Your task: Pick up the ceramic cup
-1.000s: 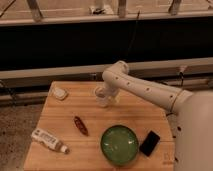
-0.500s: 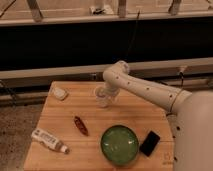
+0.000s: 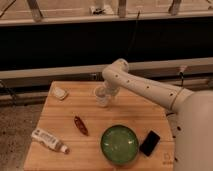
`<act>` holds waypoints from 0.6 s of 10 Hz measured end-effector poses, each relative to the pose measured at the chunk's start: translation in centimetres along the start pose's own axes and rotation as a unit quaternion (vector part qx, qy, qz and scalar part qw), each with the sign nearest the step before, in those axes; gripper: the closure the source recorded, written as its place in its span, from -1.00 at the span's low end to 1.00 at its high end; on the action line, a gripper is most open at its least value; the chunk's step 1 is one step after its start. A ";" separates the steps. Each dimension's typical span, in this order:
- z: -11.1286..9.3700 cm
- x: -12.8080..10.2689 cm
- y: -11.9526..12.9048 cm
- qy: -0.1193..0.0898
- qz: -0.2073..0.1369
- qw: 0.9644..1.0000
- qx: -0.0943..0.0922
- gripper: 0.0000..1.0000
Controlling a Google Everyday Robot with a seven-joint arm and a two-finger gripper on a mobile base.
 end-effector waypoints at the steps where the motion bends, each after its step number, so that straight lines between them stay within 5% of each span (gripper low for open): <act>1: -0.1 0.0 0.0 0.000 -0.001 1.000 0.000 0.32; 4: 1.2 -0.1 0.4 0.000 -0.007 1.000 -0.003 0.92; 6: 1.1 -0.4 0.2 -0.001 -0.012 1.000 -0.006 1.00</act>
